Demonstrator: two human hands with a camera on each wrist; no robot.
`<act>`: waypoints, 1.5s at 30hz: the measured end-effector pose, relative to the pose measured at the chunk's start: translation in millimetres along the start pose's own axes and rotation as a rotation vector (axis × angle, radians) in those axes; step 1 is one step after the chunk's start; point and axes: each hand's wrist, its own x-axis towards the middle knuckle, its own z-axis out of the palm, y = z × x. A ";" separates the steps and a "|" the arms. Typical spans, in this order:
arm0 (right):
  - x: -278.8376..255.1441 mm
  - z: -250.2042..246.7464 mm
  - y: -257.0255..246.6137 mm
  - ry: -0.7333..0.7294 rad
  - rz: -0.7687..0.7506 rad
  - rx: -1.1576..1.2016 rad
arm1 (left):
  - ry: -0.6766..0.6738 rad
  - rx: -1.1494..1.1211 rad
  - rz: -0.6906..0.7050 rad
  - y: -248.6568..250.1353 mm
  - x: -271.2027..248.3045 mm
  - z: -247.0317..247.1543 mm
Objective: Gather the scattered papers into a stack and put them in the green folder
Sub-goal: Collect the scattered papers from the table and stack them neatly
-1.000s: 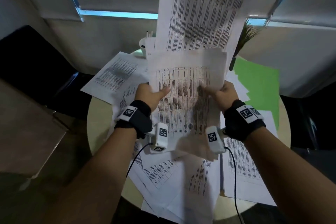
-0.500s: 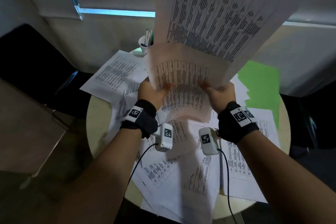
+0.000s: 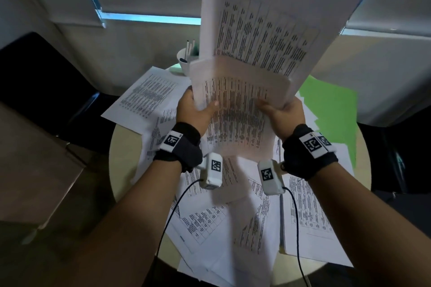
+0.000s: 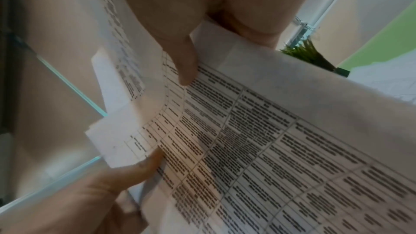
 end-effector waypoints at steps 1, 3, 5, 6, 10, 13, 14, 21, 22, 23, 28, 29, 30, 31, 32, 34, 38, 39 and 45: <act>-0.2 1.6 -1.7 0.004 -0.006 -0.006 | 0.012 -0.004 0.008 1.4 0.6 2.5; 2.2 2.5 -8.3 0.030 -0.038 0.014 | 0.055 -0.029 0.025 7.7 2.6 5.2; 4.6 0.7 -18.0 0.055 -0.078 0.024 | 0.096 -0.064 0.063 16.4 6.2 4.4; 5.2 -0.9 -21.0 0.064 -0.096 0.045 | 0.106 -0.082 0.079 19.5 7.4 2.7; 2.9 -11.2 -13.5 0.140 -0.083 0.132 | 0.069 -0.097 0.046 12.1 10.7 -3.9; 1.5 -10.3 -4.5 0.098 -0.052 0.034 | -0.020 -0.003 -0.003 4.0 8.1 1.0; 1.9 -8.4 -4.4 0.082 -0.059 0.005 | -0.017 0.013 0.004 6.0 6.7 4.1; 7.9 -10.5 -28.5 0.111 -0.178 0.046 | 0.122 -0.082 0.107 26.8 9.2 -0.2; 7.5 -12.3 -25.8 0.105 -0.169 0.043 | 0.118 -0.085 0.104 24.0 8.5 -3.0; 5.8 -13.0 -20.8 0.090 -0.141 0.031 | 0.101 -0.085 0.085 19.0 7.4 -5.0; -2.0 -6.6 3.3 0.030 0.048 -0.094 | -0.023 0.078 -0.023 -1.6 4.6 -1.7; -0.9 -4.4 0.7 0.046 0.046 -0.095 | -0.010 0.107 -0.003 1.6 5.6 0.0; 0.9 -3.1 -3.6 0.064 0.036 -0.078 | 0.022 0.116 0.015 6.1 7.0 0.9; 3.2 -2.3 -9.2 0.079 0.018 -0.049 | 0.058 0.102 0.034 10.4 9.7 0.6; 6.2 -3.0 -14.7 0.090 -0.006 -0.027 | 0.092 0.087 0.054 15.8 12.2 -0.4; 9.8 -6.0 -25.9 0.093 -0.060 -0.030 | 0.151 0.097 0.109 23.2 16.2 -4.3; 5.3 -18.4 -33.1 0.063 -0.122 -0.049 | 0.123 0.021 0.045 19.1 20.7 -20.2; 2.5 -22.0 -31.1 0.047 -0.128 -0.055 | 0.080 0.010 0.004 16.2 20.6 -24.4; -6.7 -29.0 -1.9 0.018 -0.019 -0.109 | -0.279 -0.043 -0.148 18.7 -0.7 -23.4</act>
